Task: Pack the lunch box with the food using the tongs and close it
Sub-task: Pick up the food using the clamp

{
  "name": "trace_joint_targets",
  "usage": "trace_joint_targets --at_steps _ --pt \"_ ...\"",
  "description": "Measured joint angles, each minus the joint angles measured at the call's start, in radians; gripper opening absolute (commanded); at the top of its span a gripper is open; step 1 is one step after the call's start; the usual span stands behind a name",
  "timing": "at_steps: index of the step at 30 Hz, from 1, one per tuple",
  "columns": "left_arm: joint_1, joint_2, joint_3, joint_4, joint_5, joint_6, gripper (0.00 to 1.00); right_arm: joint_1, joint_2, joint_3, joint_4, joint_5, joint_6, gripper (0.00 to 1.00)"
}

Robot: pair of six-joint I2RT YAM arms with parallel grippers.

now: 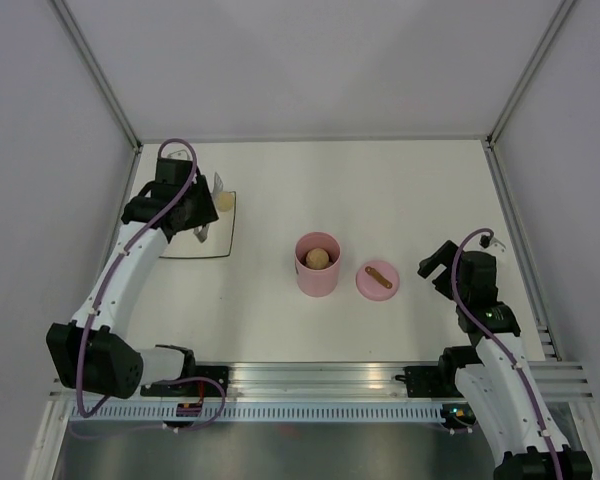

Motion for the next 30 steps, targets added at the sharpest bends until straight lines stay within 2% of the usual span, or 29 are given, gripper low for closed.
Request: trace_joint_targets --at_steps 13,30 --pt "0.001 0.15 -0.007 0.059 0.034 0.002 0.59 0.0 -0.005 -0.015 0.005 -0.008 0.0 0.98" --pt "-0.006 0.28 0.019 0.087 0.035 0.031 0.51 0.0 0.016 -0.03 0.017 -0.004 0.002 0.98"
